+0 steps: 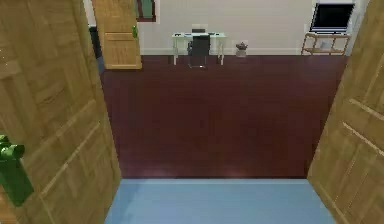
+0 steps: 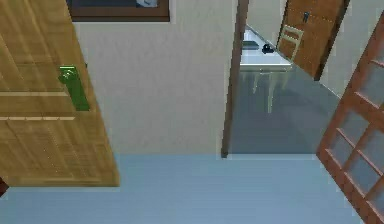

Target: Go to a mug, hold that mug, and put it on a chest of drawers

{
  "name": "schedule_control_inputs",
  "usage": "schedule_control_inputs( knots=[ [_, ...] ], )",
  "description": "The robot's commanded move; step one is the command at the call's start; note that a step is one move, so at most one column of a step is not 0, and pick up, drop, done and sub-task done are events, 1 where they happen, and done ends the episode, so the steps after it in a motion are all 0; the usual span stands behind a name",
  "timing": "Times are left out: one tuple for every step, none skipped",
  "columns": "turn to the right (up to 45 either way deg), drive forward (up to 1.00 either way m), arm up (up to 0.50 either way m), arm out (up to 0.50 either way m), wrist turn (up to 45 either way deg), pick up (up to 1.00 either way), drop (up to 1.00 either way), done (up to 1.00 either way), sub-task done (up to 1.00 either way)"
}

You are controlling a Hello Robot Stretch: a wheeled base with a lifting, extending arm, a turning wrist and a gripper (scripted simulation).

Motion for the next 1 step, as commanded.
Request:
schedule_control_inputs(
  knots=[
    [45.0, 0.0, 0.0, 0.0, 0.0, 0.0, 0.0, 0.0, 0.0]
  ],
)
